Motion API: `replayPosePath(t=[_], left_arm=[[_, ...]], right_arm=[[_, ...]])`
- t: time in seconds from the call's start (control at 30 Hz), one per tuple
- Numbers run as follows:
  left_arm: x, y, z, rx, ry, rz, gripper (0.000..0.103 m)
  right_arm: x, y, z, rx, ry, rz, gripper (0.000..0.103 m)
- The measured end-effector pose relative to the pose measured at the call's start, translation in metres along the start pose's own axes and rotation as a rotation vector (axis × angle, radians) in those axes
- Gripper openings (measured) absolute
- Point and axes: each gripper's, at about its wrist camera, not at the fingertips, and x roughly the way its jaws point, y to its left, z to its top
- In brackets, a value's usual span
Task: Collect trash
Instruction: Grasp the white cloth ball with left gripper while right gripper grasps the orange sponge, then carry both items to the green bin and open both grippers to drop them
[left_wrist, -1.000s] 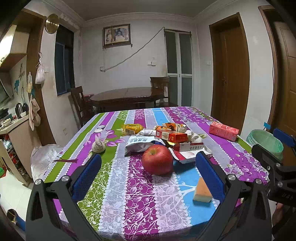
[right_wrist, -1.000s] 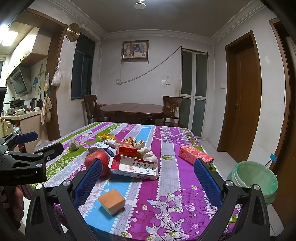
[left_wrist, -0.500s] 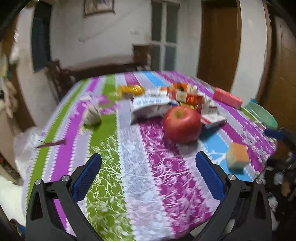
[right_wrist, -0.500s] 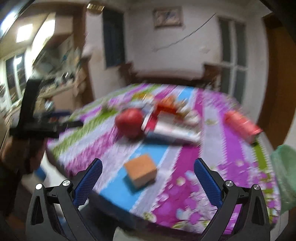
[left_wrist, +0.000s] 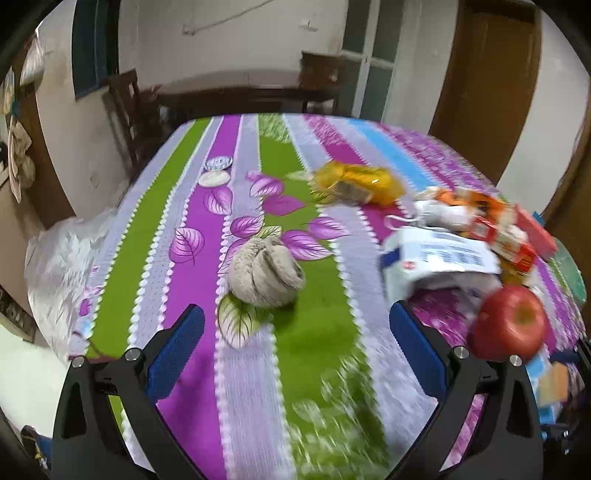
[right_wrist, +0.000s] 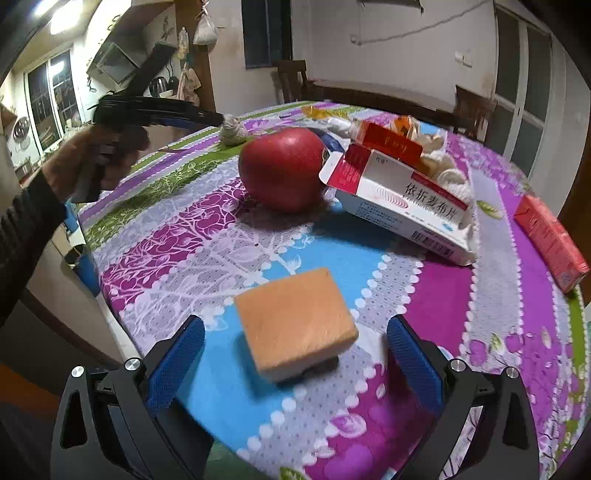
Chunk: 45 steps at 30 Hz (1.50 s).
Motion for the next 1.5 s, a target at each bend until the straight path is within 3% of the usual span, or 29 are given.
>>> replayPosePath(t=[0.13, 0.33, 0.4, 0.43, 0.47, 0.5, 0.6, 0.77, 1.07, 1.3, 1.5], left_arm=[[0.029, 0.011, 0.006, -0.027, 0.063, 0.020, 0.096], [0.039, 0.015, 0.007, -0.039, 0.061, 0.021, 0.064], [0.041, 0.016, 0.010, -0.043, 0.056, 0.039, 0.045], [0.040, 0.016, 0.010, -0.051, 0.055, 0.035, 0.045], [0.039, 0.016, 0.010, -0.057, 0.053, 0.030, 0.042], [0.038, 0.015, 0.010, -0.058, 0.044, 0.032, 0.040], [0.032, 0.009, 0.007, -0.041, 0.019, 0.052, 0.039], [-0.004, -0.021, -0.003, -0.009, -0.087, 0.072, 0.039], [-0.105, -0.117, -0.037, 0.053, -0.338, 0.067, 0.039], [-0.135, -0.178, -0.053, 0.059, -0.450, 0.056, 0.039], [-0.136, -0.211, -0.053, 0.080, -0.461, 0.020, 0.039]], right_arm=[[0.005, -0.004, 0.006, 0.009, -0.004, -0.003, 0.098], [0.004, -0.007, 0.007, -0.010, -0.012, -0.026, 0.088], [0.003, -0.007, 0.008, -0.019, -0.023, -0.042, 0.068], [0.002, -0.009, 0.009, -0.010, -0.032, -0.035, 0.061], [0.001, -0.009, 0.009, -0.002, -0.040, -0.034, 0.047], [0.001, -0.010, 0.010, 0.006, -0.049, -0.041, 0.047], [-0.002, -0.011, 0.010, 0.021, -0.084, -0.073, 0.046], [-0.017, -0.021, 0.022, 0.080, -0.189, -0.129, 0.045], [-0.057, -0.028, 0.048, 0.127, -0.382, -0.262, 0.045], [-0.086, -0.025, 0.065, 0.140, -0.456, -0.326, 0.045], [-0.105, -0.034, 0.064, 0.170, -0.469, -0.366, 0.045]])
